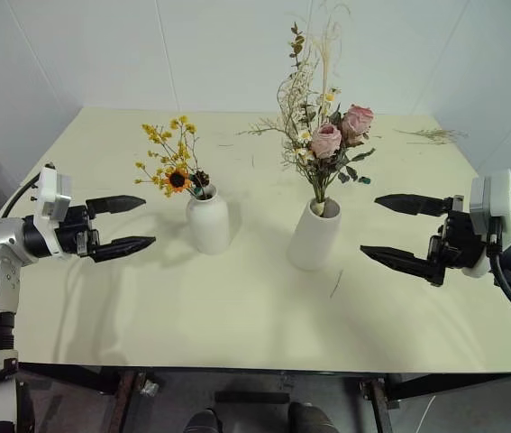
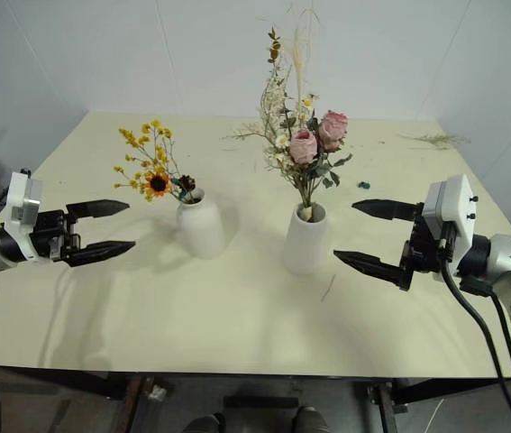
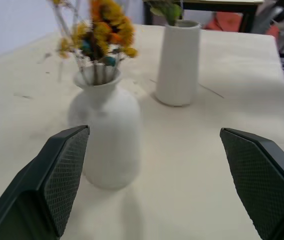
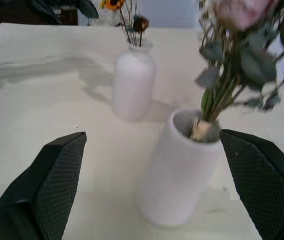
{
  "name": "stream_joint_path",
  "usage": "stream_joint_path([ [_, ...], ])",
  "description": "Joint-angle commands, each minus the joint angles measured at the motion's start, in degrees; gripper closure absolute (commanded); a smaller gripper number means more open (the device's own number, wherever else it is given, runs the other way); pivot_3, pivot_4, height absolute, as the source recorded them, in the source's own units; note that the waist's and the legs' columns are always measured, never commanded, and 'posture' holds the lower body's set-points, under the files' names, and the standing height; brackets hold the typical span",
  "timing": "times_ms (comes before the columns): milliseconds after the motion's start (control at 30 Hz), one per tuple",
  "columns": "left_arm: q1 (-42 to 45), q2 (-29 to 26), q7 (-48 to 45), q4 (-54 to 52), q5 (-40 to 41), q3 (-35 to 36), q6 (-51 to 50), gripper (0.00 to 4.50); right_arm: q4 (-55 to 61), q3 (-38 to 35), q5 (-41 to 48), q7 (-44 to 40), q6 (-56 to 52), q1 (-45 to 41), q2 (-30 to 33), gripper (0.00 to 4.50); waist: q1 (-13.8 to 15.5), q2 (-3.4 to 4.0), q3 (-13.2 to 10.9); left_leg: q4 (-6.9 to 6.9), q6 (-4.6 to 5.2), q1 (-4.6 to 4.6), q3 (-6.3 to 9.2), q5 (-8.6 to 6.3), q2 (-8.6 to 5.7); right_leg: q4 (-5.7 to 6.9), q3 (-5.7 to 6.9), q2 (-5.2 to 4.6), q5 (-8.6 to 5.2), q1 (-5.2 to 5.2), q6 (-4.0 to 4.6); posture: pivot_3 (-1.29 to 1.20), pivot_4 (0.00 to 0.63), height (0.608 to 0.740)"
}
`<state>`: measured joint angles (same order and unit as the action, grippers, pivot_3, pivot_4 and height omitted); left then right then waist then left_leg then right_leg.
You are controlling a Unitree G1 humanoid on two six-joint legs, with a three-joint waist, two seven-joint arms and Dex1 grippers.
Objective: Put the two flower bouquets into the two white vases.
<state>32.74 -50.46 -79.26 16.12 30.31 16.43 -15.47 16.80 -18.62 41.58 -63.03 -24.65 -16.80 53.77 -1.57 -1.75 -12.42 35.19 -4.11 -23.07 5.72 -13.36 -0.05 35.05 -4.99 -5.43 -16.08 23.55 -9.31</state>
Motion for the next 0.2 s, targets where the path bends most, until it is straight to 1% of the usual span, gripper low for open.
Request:
stream_joint_path([
  [33, -0.66, -1.94, -0.53, -1.38, 0.92, 2.21, 1.26, 0.05, -1.2, -1.6, -1.71, -3.78, 3.19, 0.39, 2.17, 0.0, -0.05, 0.01, 0.0, 0.0, 0.0, 0.0, 0.0, 0.0, 0.0, 0.0, 0.0, 0.0, 0.0, 0.0, 0.0, 0.0, 0.15, 0.74],
  [100, -2.55, -2.09, -1.35, -1.92, 1.23, 3.1, 2.05, 0.05, -1.98, -1.2, -2.1, -4.34, 3.56, -0.93, 2.24, 0.0, -0.51, 0.03, 0.0, 0.0, 0.0, 0.02, -0.01, 0.0, 0.01, 0.0, -0.01, 0.0, 0.0, 0.01, 0.0, 0.0, 0.15, 0.74],
  [200, -3.1, -1.74, -2.09, -1.34, 1.29, 3.09, 3.3, 0.05, -2.97, -0.15, -2.78, -4.55, 4.16, -3.15, 1.72, 0.0, -0.8, 0.03, 0.0, -0.04, 0.01, 0.07, -0.04, 0.0, 0.06, 0.05, -0.01, 0.03, -0.03, 0.03, 0.06, 0.0, 0.15, 0.74],
])
